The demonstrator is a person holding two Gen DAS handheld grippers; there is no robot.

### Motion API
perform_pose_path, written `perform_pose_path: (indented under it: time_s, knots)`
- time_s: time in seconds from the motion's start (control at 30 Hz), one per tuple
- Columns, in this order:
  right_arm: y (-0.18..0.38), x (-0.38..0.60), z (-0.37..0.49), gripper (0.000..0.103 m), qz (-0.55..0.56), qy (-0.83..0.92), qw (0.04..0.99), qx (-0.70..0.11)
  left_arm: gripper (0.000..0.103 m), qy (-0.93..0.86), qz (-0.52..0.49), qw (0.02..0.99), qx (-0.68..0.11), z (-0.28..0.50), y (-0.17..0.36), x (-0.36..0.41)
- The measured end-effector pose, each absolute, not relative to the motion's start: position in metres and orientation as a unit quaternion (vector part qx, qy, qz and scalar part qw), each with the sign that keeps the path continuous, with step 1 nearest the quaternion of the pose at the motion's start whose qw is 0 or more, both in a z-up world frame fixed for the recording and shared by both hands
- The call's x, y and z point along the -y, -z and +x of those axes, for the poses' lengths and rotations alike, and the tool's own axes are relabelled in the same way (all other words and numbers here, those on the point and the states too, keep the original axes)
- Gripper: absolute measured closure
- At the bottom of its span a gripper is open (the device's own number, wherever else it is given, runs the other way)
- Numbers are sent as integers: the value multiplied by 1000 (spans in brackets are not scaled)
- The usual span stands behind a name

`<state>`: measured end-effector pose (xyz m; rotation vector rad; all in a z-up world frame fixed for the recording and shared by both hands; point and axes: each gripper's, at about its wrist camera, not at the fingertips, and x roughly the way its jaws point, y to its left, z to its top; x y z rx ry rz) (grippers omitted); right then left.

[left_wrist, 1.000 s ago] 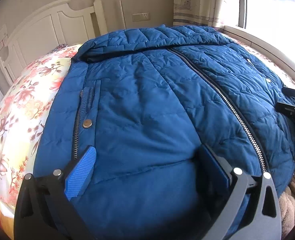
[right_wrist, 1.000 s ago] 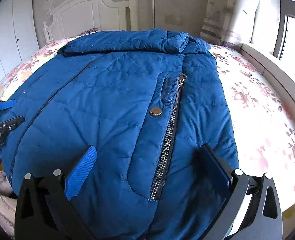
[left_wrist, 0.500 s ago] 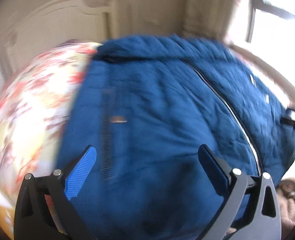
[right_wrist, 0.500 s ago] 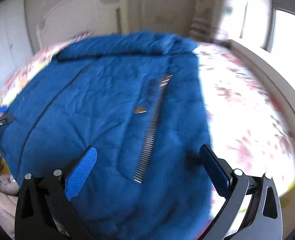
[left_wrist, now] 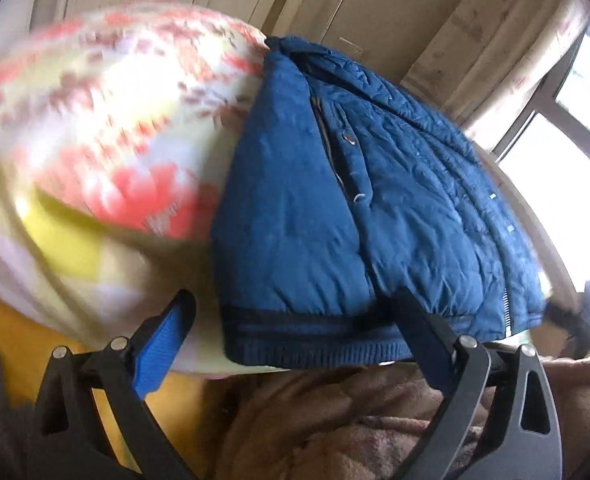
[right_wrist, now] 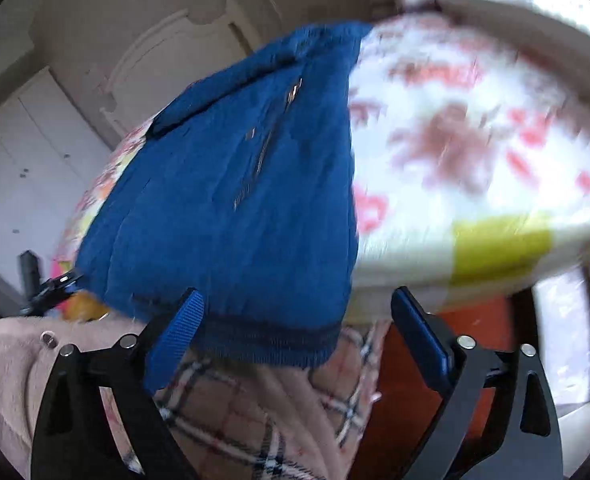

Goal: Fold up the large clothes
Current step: 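Grasp the jacket hem with both grippers and lift it off the bed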

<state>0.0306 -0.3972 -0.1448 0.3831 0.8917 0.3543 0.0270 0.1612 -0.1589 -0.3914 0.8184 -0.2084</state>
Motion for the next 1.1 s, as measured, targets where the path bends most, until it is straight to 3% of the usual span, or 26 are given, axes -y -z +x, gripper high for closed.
perform_pose_path:
  time_s: [0.1,0.17,0.2,0.23,0.27,0.33,0.37,0.5,0.67,0.8,0.83,0.87,0.93,1.03,1.1]
  knots:
    - [166,401,36,16,233,-208,854,-416,5,127,-235,882,-389,35,168,-165]
    - [174,397,39,42,254,-235,844,-410,7,138,-243,877,-390,41,170,-164]
    - [174,392,38,43,257,-259,839,-404,15,148,-243,875,-391,41,169,-161]
    - [171,389,35,48,247,-270,841,-399,38,171,-242,870,-394,40,168,-158]
    - [167,386,32,54,239,-286,840,-394,49,177,-238,870,-394,38,166,-156]
    - [153,386,22,56,226,-318,842,-371,69,201,-225,874,-382,27,155,-154]
    - [147,388,21,57,226,-327,844,-360,74,213,-228,875,-370,23,148,-155]
    - [130,391,23,54,234,-312,859,-332,74,239,-237,882,-329,24,124,-150]
    - [138,390,44,49,268,-280,858,-337,38,213,-197,892,-347,44,124,-134]
    - [134,375,52,49,241,-272,868,-338,36,211,-203,889,-353,65,131,-123]
    - [132,367,54,55,229,-267,873,-338,52,212,-204,888,-353,68,132,-123]
    - [134,368,53,61,220,-264,878,-335,79,205,-200,890,-355,70,133,-123]
    - [127,366,47,69,222,-271,885,-306,88,210,-213,890,-344,67,129,-130]
    - [94,369,30,81,236,-299,897,-225,91,241,-257,893,-280,48,98,-144]
    - [64,377,15,82,246,-325,896,-175,91,265,-273,892,-243,35,72,-150]
